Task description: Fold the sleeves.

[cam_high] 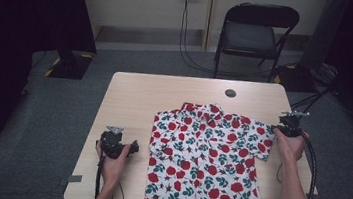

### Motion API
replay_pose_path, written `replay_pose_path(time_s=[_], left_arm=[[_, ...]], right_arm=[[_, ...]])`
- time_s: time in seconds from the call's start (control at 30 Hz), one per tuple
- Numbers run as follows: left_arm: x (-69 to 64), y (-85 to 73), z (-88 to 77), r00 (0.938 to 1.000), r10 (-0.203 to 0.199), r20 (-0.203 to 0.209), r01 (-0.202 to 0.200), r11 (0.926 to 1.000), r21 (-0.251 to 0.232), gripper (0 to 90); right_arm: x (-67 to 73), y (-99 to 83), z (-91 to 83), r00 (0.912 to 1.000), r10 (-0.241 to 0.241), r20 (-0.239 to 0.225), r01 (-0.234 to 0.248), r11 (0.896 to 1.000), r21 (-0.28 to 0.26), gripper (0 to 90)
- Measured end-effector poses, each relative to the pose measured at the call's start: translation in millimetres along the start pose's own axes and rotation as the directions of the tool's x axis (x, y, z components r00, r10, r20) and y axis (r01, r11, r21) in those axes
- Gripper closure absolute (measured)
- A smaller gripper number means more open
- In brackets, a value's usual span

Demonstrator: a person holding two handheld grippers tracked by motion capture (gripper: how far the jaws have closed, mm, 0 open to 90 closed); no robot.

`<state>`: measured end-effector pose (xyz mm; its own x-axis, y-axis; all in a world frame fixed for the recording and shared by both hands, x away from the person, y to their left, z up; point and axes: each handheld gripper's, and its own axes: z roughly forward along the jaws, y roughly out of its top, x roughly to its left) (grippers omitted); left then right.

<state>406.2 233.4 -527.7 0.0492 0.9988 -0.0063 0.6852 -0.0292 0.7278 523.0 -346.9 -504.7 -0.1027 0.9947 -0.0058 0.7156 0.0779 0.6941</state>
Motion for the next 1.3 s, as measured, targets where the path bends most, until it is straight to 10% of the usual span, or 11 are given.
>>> replay_pose_path(time_s=[0.47,1.3], left_arm=[[0.0,0.0,0.0,1.0000,0.000,0.000,0.000,1.0000,0.000,0.0],[0.0,0.0,0.0,1.0000,0.000,0.000,0.000,1.0000,0.000,0.0]], right_arm=[[-0.5,-1.4,-1.0,0.9946,0.101,-0.023,-0.101,0.995,-0.018,84.7],[11.6,5.8,-19.4,0.9905,0.104,-0.090,-0.109,0.993,-0.053,88.5]])
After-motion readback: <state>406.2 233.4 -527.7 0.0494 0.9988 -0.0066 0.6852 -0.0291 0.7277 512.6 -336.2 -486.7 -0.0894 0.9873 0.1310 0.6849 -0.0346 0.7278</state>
